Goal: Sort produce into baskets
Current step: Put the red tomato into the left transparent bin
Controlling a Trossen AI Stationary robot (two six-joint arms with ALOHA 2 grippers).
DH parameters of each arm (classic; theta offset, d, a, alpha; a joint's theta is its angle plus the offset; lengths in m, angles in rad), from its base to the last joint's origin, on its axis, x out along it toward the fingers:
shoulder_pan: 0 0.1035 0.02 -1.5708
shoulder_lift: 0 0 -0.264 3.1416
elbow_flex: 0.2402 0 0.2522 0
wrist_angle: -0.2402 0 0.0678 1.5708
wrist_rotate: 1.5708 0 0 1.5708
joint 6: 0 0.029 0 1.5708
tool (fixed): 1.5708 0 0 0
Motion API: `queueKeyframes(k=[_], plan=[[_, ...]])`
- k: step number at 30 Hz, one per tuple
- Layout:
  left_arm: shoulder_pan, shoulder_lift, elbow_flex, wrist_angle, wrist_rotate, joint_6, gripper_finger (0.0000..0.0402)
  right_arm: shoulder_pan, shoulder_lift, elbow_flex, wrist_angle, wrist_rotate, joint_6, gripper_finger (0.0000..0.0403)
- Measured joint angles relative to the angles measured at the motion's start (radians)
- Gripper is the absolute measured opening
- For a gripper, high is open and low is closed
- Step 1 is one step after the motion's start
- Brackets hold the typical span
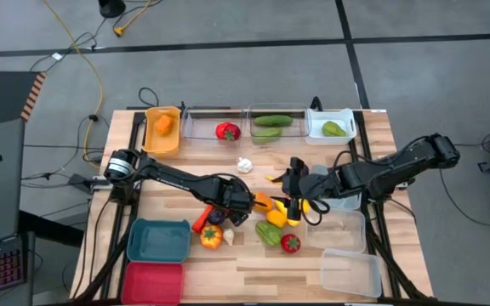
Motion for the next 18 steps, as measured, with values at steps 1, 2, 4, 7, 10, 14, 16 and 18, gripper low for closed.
queueKeyframes(k=[1,2,4,7,10,14,16,18], plan=[[0.0,0.0,0.0,0.002,0.0,0.0,0.0393,0.0,0.0,0.0,-0.001,0.0,0.001,0.0265],[0.0,0.0,0.0,0.002,0.0,0.0,0.0393,0.0,0.0,0.0,-0.003,0.0,0.001,0.0265],[-0.001,0.0,0.0,0.001,0.0,-0.001,0.0393,0.0,0.0,0.0,-0.003,0.001,0.001,0.0265],[-0.001,0.0,0.0,0.001,0.0,-0.001,0.0393,0.0,0.0,0.0,-0.003,0.001,0.001,0.0265],[-0.001,0.0,0.0,0.001,0.0,-0.001,0.0393,0.0,0.0,0.0,-0.003,0.001,0.001,0.0265],[-0.001,0.0,0.0,0.0,-0.002,-0.002,0.0393,0.0,0.0,0.0,-0.003,0.001,0.0,0.0265],[-0.002,0.0,0.0,0.0,-0.002,-0.002,0.039,0.0,0.0,0.0,-0.003,0.001,0.0,0.0265],[-0.002,0.011,0.0,0.001,-0.003,0.0,0.0385,0.0,0.0,0.0,-0.003,0.001,0.0,0.0265]])
